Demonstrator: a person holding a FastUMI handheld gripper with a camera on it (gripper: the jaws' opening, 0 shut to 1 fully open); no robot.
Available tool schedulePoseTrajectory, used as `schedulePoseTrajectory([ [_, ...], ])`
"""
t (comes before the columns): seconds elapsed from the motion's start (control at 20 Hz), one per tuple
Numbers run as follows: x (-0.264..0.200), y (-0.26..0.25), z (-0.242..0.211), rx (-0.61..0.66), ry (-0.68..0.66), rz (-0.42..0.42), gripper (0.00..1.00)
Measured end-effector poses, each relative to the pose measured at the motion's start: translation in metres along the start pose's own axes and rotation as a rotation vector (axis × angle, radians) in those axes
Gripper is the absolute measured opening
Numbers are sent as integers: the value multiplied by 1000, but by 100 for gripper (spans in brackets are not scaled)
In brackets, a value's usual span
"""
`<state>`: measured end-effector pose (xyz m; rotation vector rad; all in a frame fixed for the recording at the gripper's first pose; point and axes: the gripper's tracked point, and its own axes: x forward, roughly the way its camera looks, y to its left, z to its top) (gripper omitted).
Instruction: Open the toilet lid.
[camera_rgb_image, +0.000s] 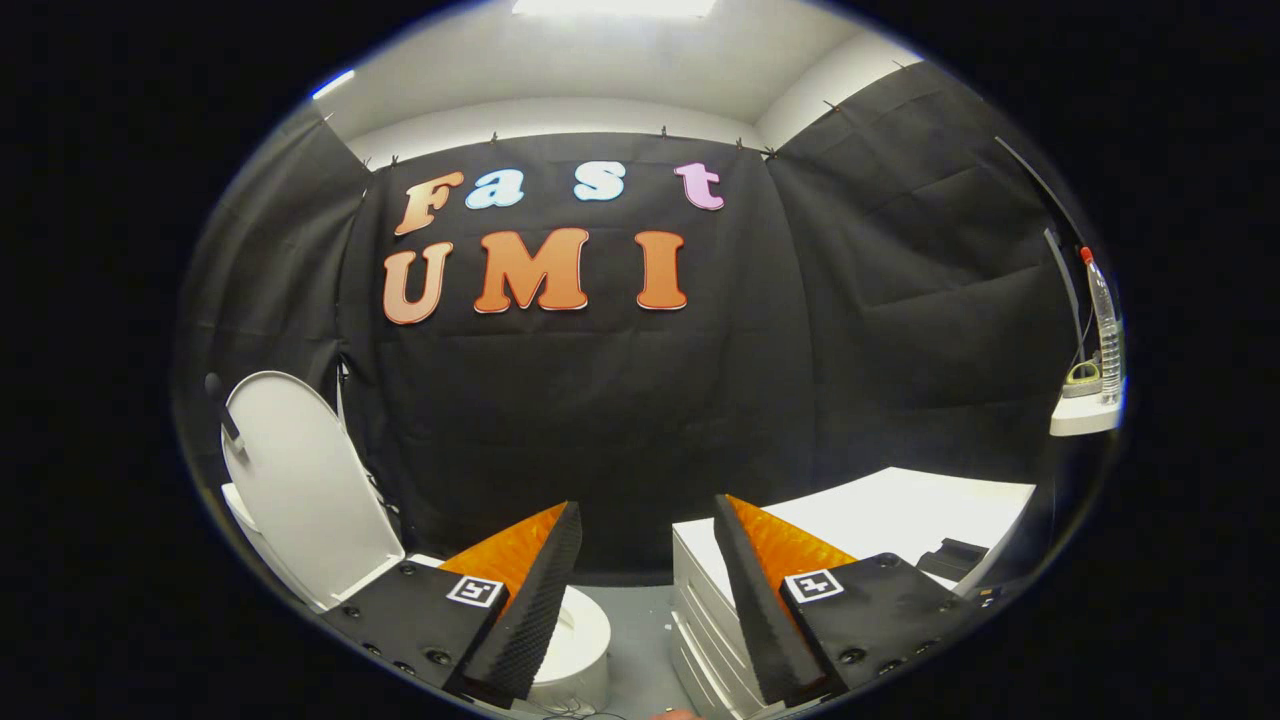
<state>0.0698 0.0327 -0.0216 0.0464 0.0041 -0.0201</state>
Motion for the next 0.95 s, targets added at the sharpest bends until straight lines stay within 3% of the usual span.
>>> schedulePoseTrajectory([
  [0.95, 1, -4, -6, -12, 26, -19, 87],
])
